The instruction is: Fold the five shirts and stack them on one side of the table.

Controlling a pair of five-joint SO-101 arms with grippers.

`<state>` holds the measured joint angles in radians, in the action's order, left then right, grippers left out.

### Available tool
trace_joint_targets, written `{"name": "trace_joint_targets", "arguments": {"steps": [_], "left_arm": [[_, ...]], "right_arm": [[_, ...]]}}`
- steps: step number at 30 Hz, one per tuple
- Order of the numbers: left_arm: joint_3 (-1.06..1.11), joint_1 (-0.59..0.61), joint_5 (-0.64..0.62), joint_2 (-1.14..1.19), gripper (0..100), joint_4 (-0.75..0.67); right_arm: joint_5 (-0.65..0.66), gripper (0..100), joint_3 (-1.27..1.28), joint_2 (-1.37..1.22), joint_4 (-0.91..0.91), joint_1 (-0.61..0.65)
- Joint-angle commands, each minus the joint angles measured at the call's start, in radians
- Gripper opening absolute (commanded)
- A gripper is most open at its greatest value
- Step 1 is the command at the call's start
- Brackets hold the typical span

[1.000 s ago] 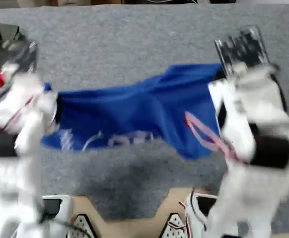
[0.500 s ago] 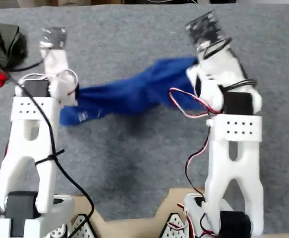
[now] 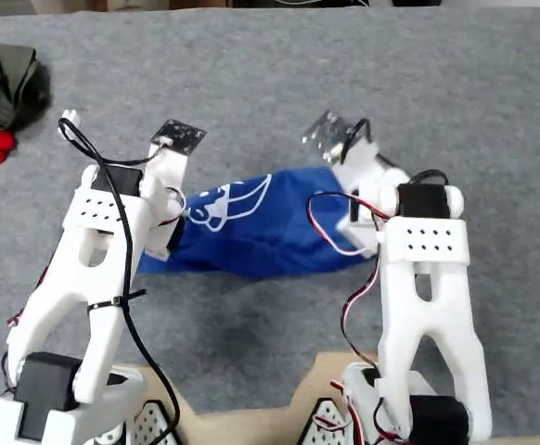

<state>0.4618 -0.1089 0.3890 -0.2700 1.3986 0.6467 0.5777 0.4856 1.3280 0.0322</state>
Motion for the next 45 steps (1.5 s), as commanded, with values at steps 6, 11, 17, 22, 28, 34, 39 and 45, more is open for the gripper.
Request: {"name": "trace_joint_targets", "arguments": {"steps": [6, 11, 17, 22, 28, 34, 39, 45], "left_arm": [[0.009, -0.011, 0.046, 0.001, 2, 0.164], [0.135, -0.083, 0.11, 0.001, 2, 0.169], [0.29, -0.135, 0.11, -0.008, 18, 0.169], [0.276, -0.114, 0.112, -0.007, 32, 0.218], [0.083, 0.0, 0.115, -0.007, 35, 0.278], [-0.097, 0.1, 0.114, 0.001, 35, 0.302], [-0.068, 0.094, 0.11, 0.001, 35, 0.336], [0.081, 0.095, 0.115, -0.007, 35, 0.344]], "right_arm": [[0.038, 0.9, 0.329, 0.318, 0.029, 0.031], [0.077, 1.4, 0.568, 0.552, 0.034, 0.085], [0.1, 17.8, 0.621, 0.756, 0.068, -0.001], [0.195, 25.9, 0.591, 0.858, 0.152, -0.004], [0.192, 26.1, 0.449, 0.846, 0.13, -0.004], [0.127, 26.0, 0.371, 0.591, -0.012, 0.004], [-0.006, 26.0, 0.194, 0.231, -0.064, 0.122], [-0.144, 26.0, -0.104, -0.173, 0.038, 0.306]]}}
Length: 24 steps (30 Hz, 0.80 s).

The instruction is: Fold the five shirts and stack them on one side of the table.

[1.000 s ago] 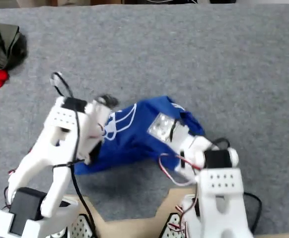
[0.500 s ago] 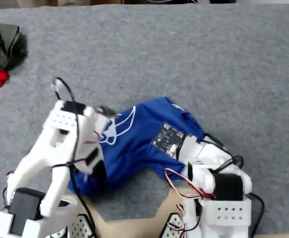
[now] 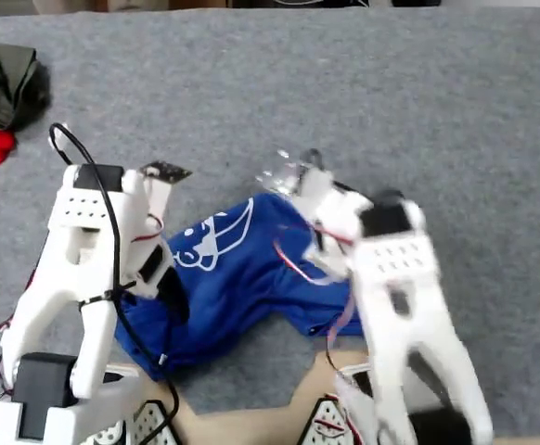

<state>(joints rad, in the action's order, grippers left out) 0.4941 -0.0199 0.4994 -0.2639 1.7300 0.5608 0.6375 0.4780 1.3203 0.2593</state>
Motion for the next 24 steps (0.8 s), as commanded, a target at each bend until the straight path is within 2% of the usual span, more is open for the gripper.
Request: {"name": "trace_joint_targets", "arguments": {"steps": [1, 5, 14, 24], "left_arm": [[0.071, 0.006, 0.005, -0.013, 35, 0.012], [0.126, 0.012, 0.005, -0.015, 35, 0.014], [0.163, 0.012, 0.002, -0.015, 35, 0.014], [0.117, 0.006, 0.0, -0.005, 35, 0.008]], "right_arm": [[-0.08, 26.0, -0.206, -0.216, 0.061, 0.104], [-0.144, 26.0, -0.326, -0.364, 0.101, 0.096], [-0.161, 26.0, -0.321, -0.392, 0.153, -0.157], [-0.221, 26.0, -0.16, -0.395, 0.012, -0.197]]}}
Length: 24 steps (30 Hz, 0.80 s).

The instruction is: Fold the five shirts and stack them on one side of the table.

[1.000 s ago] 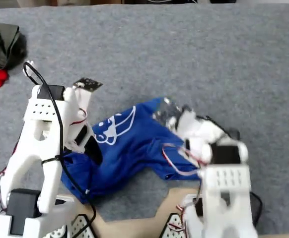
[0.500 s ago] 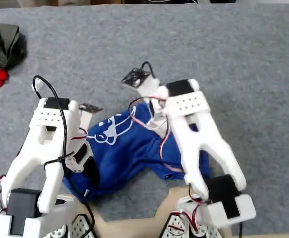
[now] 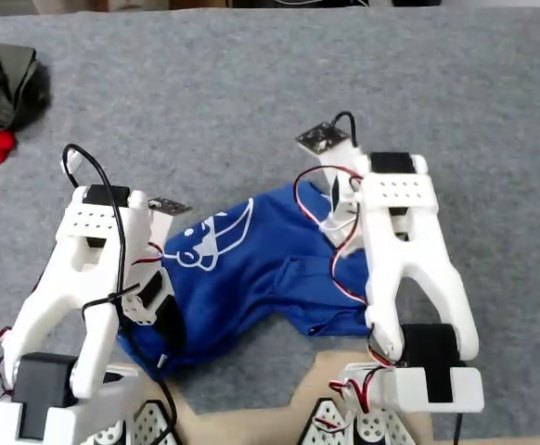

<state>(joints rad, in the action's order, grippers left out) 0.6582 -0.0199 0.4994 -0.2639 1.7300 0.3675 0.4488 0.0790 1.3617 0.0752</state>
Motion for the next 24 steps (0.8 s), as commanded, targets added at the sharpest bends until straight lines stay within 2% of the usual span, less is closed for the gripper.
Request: {"name": "trace_joint_targets", "arguments": {"steps": [1, 5, 10, 24], "left_arm": [[-0.054, 0.006, 0.0, -0.005, 35, 0.008], [-0.069, 0.006, -0.002, -0.005, 35, 0.011], [-0.069, 0.006, -0.002, -0.005, 35, 0.011], [-0.068, 0.012, -0.002, -0.005, 35, 0.011]], "right_arm": [[-0.04, 26.0, 0.042, 0.004, -0.029, -0.013], [-0.068, 25.4, 0.111, 0.004, -0.052, -0.018], [-0.068, 16.1, 0.191, 0.004, -0.127, -0.018], [-0.11, 5.9, 0.196, 0.013, -0.121, -0.045]]}}
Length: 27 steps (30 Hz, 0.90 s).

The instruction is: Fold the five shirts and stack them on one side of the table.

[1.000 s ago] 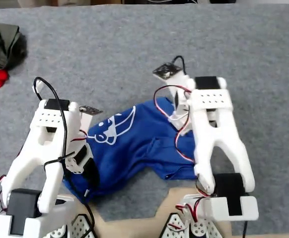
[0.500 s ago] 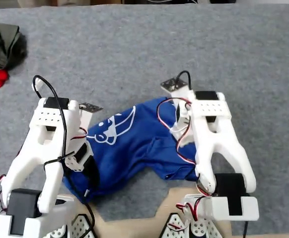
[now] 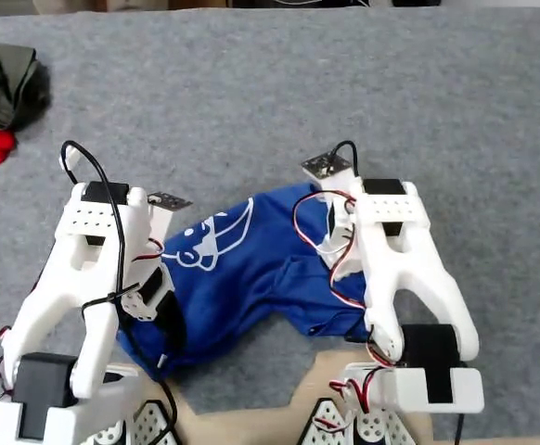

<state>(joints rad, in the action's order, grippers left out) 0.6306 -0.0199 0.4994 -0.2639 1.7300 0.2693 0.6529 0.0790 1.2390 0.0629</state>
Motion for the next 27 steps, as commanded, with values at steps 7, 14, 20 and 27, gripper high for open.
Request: {"name": "trace_joint_targets", "arguments": {"steps": [7, 14, 20, 27], "left_arm": [[-0.04, 0.009, -0.002, -0.005, 35, 0.012], [-0.04, 0.009, -0.002, -0.005, 35, 0.012], [-0.041, 0.009, 0.0, -0.005, 35, 0.012], [-0.041, 0.008, 0.003, -0.005, 35, 0.011]], "right_arm": [[0.031, 5.9, -0.042, 0.015, 0.04, -0.058], [0.025, 9.8, -0.094, 0.073, 0.109, -0.058], [0.031, 24.3, -0.073, 0.171, 0.107, -0.054], [0.025, 21.7, 0.031, 0.186, 0.035, -0.05]]}}
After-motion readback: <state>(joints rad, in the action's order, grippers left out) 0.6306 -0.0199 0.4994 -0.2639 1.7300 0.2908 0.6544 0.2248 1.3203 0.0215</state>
